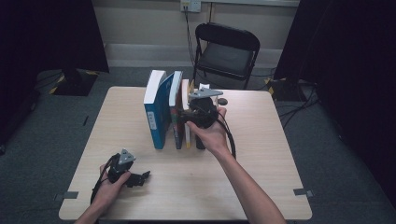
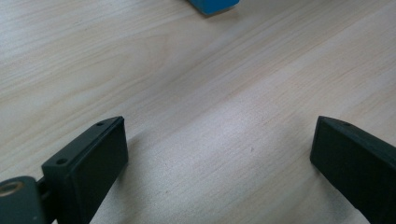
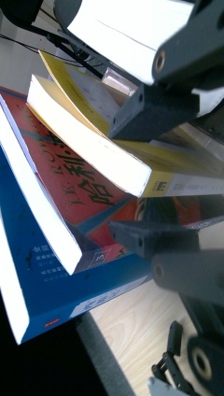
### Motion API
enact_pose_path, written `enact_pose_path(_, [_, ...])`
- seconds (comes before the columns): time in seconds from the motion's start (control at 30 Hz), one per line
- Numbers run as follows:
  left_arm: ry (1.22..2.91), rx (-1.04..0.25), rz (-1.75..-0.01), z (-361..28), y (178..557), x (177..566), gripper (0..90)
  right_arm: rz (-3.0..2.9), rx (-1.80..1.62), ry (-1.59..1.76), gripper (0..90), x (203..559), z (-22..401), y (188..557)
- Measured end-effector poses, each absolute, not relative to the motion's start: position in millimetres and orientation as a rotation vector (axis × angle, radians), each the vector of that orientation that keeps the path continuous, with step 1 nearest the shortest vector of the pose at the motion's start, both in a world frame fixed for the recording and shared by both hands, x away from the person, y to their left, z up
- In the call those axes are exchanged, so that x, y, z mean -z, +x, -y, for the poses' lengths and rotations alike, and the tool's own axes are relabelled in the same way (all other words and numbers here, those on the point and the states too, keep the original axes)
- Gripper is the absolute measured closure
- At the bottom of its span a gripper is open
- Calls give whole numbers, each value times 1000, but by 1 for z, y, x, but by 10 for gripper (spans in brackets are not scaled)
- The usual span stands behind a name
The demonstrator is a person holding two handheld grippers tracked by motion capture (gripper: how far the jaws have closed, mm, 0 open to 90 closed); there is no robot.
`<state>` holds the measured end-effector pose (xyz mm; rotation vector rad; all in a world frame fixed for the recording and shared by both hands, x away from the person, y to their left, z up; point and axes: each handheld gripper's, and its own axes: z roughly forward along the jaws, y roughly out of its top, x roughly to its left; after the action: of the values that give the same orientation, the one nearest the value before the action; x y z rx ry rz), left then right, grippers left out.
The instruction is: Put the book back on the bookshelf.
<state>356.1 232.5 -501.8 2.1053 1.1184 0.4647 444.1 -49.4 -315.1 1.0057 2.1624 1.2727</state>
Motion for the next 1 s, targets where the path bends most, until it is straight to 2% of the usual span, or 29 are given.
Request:
enact_pose_path(0.1, [2108, -466, -1118, -233, 356, 502, 39, -2152, -1326, 1029, 416, 315, 55, 443])
enact_pose_path(0.5, [2105, -466, -1118, -232, 356, 502, 38, -2129, -1402, 1040, 328, 314, 69, 436])
enact_pose_path(0.6, [2104, -466, -1120, -232, 356, 502, 39, -2136, -1383, 1056, 269, 316, 73, 436])
enact_pose_path(0.83, [2111, -472, -1119, -233, 356, 502, 37, -2101, -1405, 1075, 222, 319, 86, 430])
enact_pose_path(1.0, [2102, -470, -1134, -232, 357, 502, 23, -2083, -1406, 1062, 223, 318, 92, 423])
